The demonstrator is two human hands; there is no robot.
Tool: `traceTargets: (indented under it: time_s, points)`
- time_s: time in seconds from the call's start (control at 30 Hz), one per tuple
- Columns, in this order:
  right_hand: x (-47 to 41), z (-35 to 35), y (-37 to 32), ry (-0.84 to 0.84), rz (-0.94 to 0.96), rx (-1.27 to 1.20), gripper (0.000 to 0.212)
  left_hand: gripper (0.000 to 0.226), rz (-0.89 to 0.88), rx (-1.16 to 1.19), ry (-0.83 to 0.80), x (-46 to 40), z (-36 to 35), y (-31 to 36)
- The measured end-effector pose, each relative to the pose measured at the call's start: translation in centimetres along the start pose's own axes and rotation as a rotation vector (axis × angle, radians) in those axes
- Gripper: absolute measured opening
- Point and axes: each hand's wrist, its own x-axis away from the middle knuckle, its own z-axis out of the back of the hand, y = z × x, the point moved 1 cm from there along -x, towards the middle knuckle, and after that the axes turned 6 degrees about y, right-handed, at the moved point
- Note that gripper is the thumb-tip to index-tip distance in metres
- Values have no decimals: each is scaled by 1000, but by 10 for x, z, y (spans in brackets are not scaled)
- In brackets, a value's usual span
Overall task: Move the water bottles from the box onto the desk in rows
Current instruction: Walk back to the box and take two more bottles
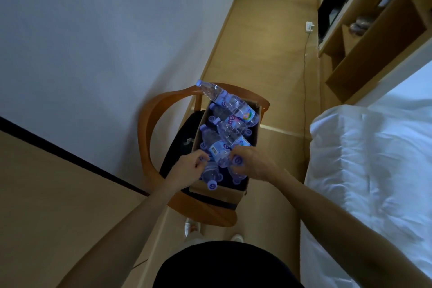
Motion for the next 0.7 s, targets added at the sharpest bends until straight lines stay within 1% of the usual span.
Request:
traceTargets:
  time_s: [0.07, 0.1, 0.2, 0.27, 0.33, 0.37, 0.47, 0.53, 0.63, 0.7]
  points:
    - [3, 10, 13, 66, -128, -142, 18, 4, -7, -104, -115, 4, -13, -5]
    - [5, 13, 18, 78, -169, -174, 20, 6, -12, -158, -169, 5, -20, -7]
    - [11, 16, 19, 93, -202, -215, 24, 21, -19, -311, -311, 6, -35, -8]
    - [13, 15, 18, 108, -214, -212, 24, 20, -18, -368, -383, 5, -44, -9]
    - [14, 15, 19, 119, -237, -220, 23, 18, 26, -382, -451, 4, -53, -9]
    - [15, 16, 21, 126, -253, -218, 23, 20, 45, -373, -472, 3, -57, -9]
    - [17, 19, 22, 156, -284, -221, 22, 36, 92, -324, -495, 3, -65, -9]
    - [17, 22, 22, 174, -282, -228, 21, 42, 117, -303, -484, 3, -69, -10]
    - [17, 27, 23, 178, -293, -251, 22, 43, 141, -276, -445, 0, -72, -13]
    - [18, 29, 24, 180, -308, -256, 24, 37, 158, -254, -414, -1, -73, -13]
